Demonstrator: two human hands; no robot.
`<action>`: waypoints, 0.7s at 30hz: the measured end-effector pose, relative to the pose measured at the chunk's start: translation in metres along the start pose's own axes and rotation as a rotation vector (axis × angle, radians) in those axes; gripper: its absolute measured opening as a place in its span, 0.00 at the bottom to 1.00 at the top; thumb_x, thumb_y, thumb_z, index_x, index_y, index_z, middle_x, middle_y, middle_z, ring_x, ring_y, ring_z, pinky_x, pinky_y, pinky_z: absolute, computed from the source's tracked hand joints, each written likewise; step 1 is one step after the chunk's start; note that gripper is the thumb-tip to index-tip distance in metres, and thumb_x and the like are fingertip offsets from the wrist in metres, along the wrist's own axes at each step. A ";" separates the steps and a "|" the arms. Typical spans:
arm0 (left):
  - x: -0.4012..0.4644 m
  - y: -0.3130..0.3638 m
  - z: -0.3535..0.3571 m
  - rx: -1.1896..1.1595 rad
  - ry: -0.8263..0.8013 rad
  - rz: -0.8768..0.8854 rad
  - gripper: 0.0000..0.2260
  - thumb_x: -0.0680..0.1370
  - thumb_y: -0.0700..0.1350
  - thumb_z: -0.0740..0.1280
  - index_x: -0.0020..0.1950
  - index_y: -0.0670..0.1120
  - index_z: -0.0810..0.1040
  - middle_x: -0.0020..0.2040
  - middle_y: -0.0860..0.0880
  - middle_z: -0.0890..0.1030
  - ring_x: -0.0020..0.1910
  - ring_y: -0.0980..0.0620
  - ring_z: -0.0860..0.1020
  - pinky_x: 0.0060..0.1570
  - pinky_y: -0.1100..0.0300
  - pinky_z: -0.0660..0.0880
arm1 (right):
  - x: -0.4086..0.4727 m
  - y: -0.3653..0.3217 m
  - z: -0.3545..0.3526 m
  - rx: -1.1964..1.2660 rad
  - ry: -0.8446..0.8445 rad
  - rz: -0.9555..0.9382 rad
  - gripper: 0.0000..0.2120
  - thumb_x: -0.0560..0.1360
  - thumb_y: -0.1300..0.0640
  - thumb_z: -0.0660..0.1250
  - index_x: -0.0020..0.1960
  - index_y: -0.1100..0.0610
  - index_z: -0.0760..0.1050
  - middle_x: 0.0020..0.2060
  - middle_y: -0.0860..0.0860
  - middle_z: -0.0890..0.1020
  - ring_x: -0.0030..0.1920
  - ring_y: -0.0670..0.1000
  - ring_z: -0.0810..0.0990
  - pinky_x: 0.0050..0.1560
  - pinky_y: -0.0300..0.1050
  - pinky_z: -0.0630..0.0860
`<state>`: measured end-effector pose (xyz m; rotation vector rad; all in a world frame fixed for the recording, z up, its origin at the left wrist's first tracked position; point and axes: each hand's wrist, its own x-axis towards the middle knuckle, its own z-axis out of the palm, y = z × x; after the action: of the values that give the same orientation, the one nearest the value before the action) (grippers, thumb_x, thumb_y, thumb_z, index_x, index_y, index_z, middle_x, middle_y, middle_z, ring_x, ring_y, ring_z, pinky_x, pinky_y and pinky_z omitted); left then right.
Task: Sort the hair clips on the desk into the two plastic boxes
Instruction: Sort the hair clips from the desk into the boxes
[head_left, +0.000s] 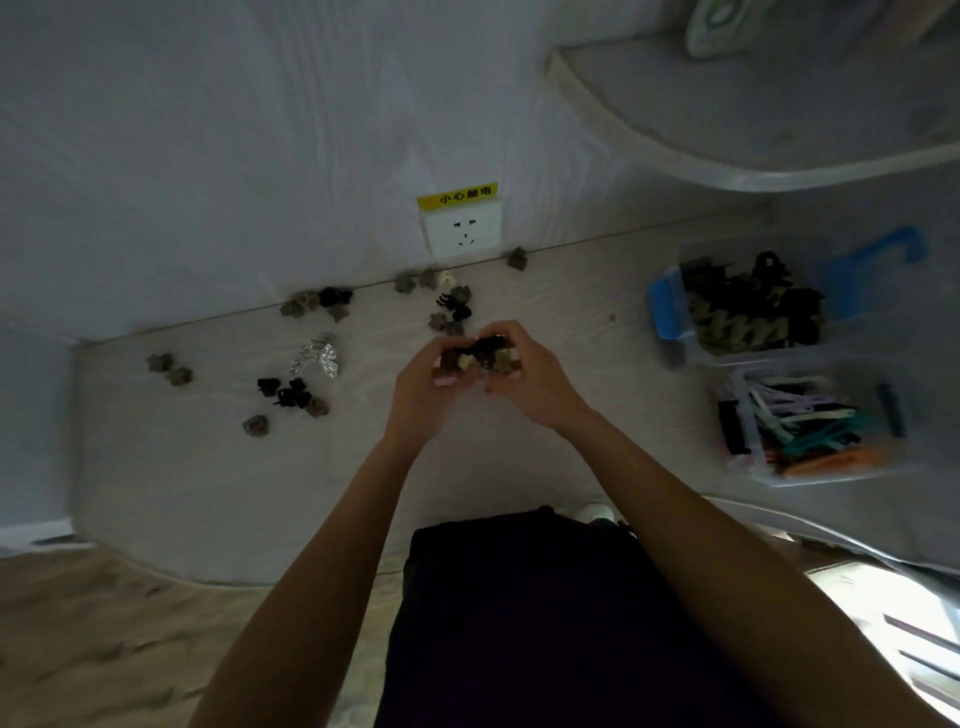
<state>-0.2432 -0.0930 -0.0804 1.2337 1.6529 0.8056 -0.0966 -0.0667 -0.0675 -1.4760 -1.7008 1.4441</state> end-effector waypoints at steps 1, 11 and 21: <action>0.000 0.012 0.007 -0.046 -0.014 0.018 0.14 0.72 0.41 0.72 0.55 0.52 0.76 0.53 0.54 0.79 0.46 0.62 0.79 0.50 0.68 0.76 | -0.008 -0.003 -0.014 0.034 0.040 -0.020 0.21 0.70 0.65 0.70 0.61 0.56 0.69 0.54 0.48 0.75 0.55 0.47 0.74 0.52 0.45 0.80; 0.033 0.131 0.130 -0.121 -0.250 0.351 0.13 0.71 0.38 0.71 0.54 0.46 0.77 0.50 0.54 0.78 0.44 0.69 0.76 0.47 0.72 0.74 | -0.064 0.008 -0.168 0.046 0.444 -0.048 0.20 0.71 0.67 0.68 0.59 0.53 0.68 0.52 0.47 0.75 0.54 0.50 0.76 0.55 0.44 0.77; 0.090 0.157 0.199 0.379 -0.335 0.487 0.16 0.74 0.39 0.66 0.61 0.45 0.74 0.60 0.43 0.74 0.53 0.44 0.77 0.56 0.53 0.74 | -0.050 0.048 -0.265 -0.551 0.435 0.070 0.19 0.74 0.70 0.59 0.63 0.60 0.70 0.62 0.62 0.71 0.58 0.60 0.74 0.56 0.45 0.70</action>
<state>-0.0099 0.0369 -0.0437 1.9692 1.2763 0.5325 0.1642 -0.0119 -0.0061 -1.9694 -1.8437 0.6189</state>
